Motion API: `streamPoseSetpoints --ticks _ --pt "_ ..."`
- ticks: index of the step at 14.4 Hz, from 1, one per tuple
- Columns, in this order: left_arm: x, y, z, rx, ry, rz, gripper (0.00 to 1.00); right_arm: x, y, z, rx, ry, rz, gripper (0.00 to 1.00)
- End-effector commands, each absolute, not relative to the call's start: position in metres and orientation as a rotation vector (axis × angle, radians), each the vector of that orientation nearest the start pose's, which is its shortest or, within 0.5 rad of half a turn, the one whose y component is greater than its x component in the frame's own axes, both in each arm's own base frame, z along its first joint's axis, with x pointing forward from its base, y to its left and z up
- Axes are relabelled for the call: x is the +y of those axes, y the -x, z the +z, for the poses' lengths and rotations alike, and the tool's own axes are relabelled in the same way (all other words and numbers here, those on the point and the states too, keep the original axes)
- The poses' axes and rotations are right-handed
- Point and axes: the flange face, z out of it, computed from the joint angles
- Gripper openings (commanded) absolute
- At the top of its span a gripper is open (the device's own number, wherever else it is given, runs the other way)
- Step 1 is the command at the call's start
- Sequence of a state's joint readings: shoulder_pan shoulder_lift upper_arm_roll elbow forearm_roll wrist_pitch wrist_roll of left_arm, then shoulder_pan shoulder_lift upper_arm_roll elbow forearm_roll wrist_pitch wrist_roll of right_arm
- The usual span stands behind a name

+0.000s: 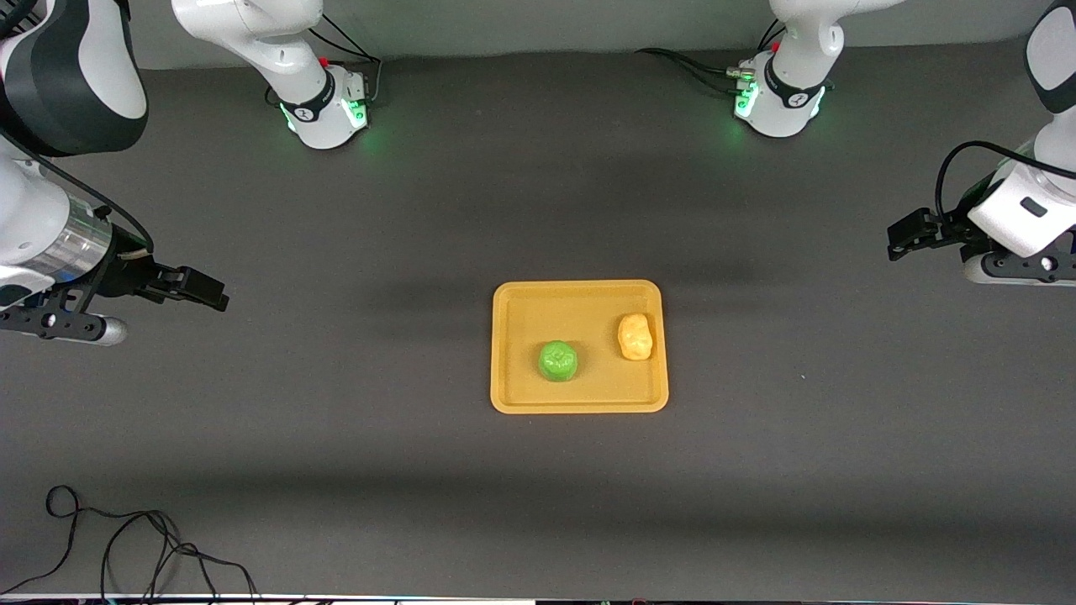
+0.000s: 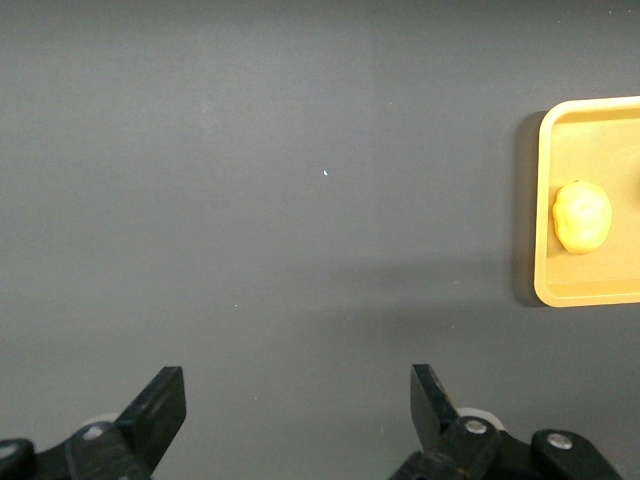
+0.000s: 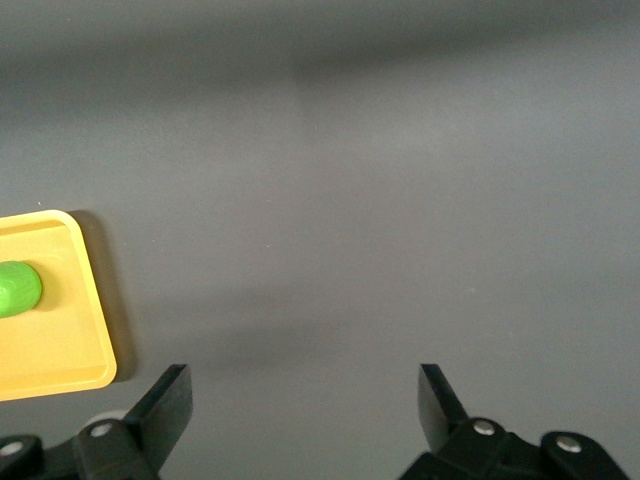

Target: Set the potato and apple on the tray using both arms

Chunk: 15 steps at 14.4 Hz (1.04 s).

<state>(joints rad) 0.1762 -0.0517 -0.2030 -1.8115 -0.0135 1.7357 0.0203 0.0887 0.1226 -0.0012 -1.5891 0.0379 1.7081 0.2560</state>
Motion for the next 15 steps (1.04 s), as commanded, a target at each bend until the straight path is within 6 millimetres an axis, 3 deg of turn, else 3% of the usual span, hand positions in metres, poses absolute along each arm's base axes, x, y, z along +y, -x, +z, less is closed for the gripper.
streamPoseSetpoints --ticks 1,6,8,11,15 --pt "-0.02 -0.541 0.553 0.091 3.143 0.043 1.0 0.044 -0.585 0.561 0.273 3.088 -0.009 1.0" --pt "-0.022 -0.541 0.553 0.099 3.141 0.041 1.0 0.042 -0.569 0.554 0.254 3.096 -0.083 1.0" --pt "-0.022 -0.541 0.553 0.099 3.141 0.04 1.0 0.051 -0.563 0.551 0.138 3.126 -0.114 1.0" --pt "-0.023 -0.541 0.551 0.1 3.138 0.05 1.0 0.041 -0.561 0.572 0.142 3.15 -0.008 1.0" --pt "-0.023 -0.541 0.552 0.09 3.138 0.05 1.0 0.034 -0.555 0.579 0.107 3.159 0.075 1.0"
